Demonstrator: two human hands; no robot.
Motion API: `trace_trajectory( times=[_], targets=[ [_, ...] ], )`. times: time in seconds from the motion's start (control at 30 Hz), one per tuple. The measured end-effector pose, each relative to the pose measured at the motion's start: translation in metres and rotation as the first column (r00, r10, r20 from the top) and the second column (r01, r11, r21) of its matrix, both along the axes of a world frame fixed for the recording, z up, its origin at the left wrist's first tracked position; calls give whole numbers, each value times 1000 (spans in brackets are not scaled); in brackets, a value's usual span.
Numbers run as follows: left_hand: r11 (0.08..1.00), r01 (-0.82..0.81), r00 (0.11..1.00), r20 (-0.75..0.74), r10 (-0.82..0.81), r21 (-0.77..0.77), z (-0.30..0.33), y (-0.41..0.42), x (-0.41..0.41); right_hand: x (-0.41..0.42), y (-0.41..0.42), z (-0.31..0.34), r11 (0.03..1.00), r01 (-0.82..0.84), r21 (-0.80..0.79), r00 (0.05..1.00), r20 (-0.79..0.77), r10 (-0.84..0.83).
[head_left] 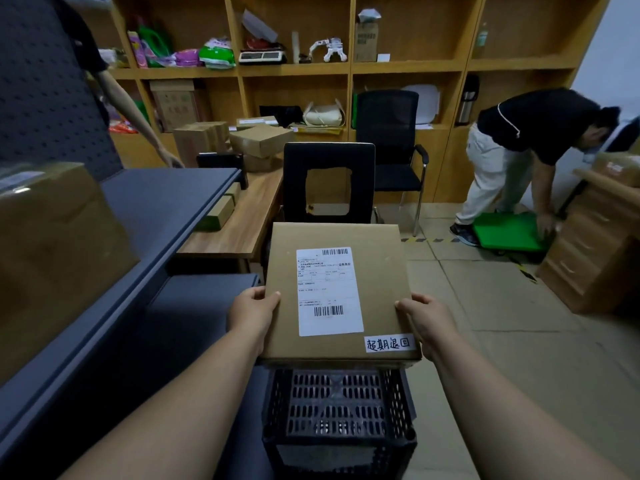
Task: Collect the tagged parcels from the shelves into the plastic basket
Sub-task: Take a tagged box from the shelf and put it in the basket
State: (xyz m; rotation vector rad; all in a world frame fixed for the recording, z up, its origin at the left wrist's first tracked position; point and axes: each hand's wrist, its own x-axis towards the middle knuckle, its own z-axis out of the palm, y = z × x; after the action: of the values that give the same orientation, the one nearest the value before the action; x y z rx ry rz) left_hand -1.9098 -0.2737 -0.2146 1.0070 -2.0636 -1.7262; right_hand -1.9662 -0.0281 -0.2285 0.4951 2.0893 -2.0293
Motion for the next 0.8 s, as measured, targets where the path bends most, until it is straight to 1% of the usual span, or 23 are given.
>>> trace_trajectory(
  times=[0.33,0.63,0.8],
  targets=[
    [999,37,992,121,-35,-17,-40,-26,-62,-57,-25,-40,999,32,41,996,86,-35],
    [998,1,972,235,-14,56,-100,-33,-104,-107,-31,-104,994,-31,106,980,199,9],
    [994,-47,953,301,16,98,-146,-26,-128,-135,-29,-146,986,-72,152,963,267,30]
  ],
)
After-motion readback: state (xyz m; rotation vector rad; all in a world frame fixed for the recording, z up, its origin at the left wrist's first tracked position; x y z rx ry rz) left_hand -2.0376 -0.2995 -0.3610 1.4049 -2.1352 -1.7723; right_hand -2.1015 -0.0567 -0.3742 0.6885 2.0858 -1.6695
